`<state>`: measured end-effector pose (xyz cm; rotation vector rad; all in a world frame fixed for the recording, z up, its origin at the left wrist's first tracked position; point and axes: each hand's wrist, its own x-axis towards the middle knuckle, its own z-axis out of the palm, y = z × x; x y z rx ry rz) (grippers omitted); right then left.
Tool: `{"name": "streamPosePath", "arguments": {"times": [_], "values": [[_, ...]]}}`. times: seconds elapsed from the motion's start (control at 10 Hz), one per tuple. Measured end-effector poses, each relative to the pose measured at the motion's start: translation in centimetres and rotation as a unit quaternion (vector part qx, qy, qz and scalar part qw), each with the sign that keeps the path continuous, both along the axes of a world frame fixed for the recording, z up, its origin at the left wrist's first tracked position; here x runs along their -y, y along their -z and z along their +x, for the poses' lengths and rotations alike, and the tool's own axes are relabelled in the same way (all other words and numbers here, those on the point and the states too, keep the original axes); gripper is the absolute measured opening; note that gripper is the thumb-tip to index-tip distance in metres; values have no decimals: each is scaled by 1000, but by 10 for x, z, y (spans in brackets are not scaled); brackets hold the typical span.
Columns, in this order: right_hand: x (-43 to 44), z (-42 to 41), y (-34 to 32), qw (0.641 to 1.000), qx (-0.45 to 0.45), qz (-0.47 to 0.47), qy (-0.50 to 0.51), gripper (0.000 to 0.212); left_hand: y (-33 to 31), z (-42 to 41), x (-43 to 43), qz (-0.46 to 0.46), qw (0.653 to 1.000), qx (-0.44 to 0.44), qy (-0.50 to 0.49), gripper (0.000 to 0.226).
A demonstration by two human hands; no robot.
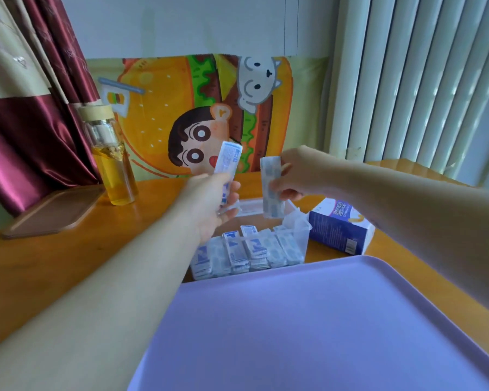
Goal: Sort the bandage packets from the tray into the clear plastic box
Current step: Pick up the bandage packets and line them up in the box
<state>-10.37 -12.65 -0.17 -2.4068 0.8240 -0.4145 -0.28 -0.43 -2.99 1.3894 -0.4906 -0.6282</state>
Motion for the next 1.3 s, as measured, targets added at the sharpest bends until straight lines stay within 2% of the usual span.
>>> {"name": "streamPosePath", "arguments": {"times": [0.1, 0.3, 0.6, 0.7, 0.8, 1.0, 1.1, 1.2, 1.3], "values": [[2, 21, 9, 989, -142, 22, -19, 36, 8, 9, 17, 98, 993, -6, 59, 20], [16, 47, 28, 953, -289, 82, -31, 47, 22, 20, 36, 150, 980, -67, 112, 18], [18, 63, 42, 933, -349, 84, -34, 52, 32, 26, 47, 188, 971, -68, 130, 32], [12, 63, 43, 923, -378, 57, -44, 40, 33, 28, 48, 201, 965, -69, 154, 29], [6, 59, 42, 946, -321, 3, -52, 29, 34, 29, 48, 212, 963, -79, 150, 25], [-2, 55, 44, 942, -327, -51, -53, 35, 33, 29, 49, 218, 963, -77, 140, 23], [-3, 56, 44, 927, -369, -51, -41, 60, 33, 27, 48, 229, 962, -64, 134, 23], [-4, 56, 42, 915, -396, -58, -51, 69, 35, 28, 49, 231, 962, -49, 136, 23], [-6, 53, 37, 926, -368, -61, -60, 52, 33, 27, 49, 232, 962, -46, 136, 21]]}}
